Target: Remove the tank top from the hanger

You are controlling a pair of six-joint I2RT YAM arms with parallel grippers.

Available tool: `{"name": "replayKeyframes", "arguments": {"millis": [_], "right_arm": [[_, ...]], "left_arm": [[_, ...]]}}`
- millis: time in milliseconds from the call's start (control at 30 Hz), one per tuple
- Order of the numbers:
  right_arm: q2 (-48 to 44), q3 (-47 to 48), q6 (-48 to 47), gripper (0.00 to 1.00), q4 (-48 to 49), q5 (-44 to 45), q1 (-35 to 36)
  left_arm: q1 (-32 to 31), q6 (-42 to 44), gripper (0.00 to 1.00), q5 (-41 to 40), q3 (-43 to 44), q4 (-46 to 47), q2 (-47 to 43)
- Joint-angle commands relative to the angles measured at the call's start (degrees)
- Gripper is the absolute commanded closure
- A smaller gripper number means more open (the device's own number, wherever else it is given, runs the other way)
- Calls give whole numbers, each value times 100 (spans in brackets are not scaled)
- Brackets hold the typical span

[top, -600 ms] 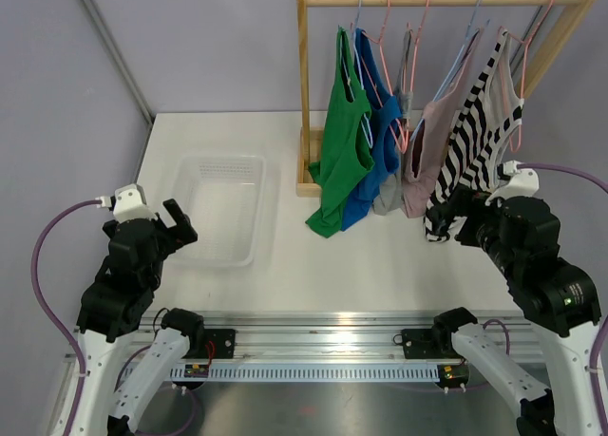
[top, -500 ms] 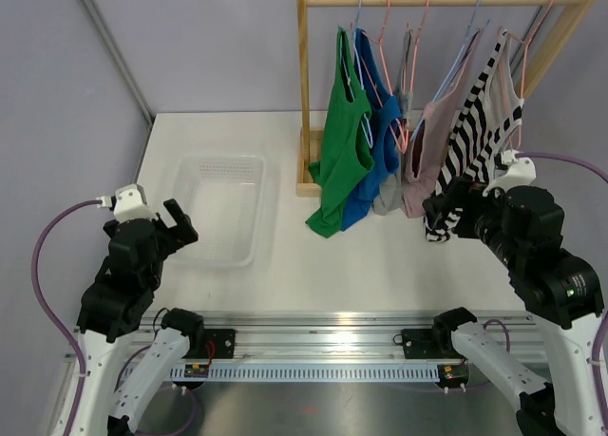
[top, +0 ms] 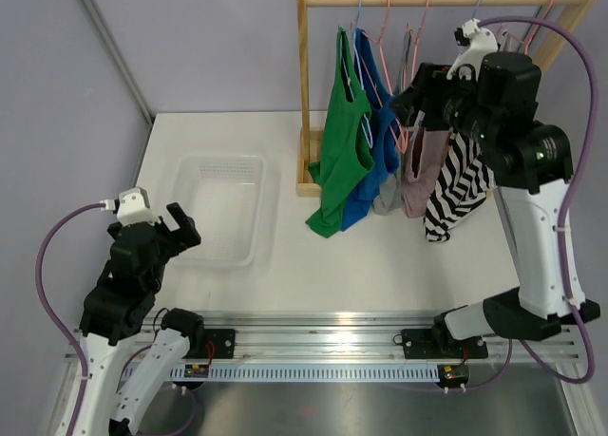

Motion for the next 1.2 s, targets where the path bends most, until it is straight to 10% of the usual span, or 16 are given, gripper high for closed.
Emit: {"name": "replayKeyframes", "arguments": {"millis": [0,267,1167], "right_arm": [[785,1013,-301,30,-158,-241,-22],[2273,2913,-468,37,-405,-355,101],[3382,3476,-1268,72,360,1112,822]], "left_arm": [[-14,-48,1,136,-35,296,-73],[-14,-31,1,250,-88,340,-20],[-14,-127,1,487,202,190,182]]}}
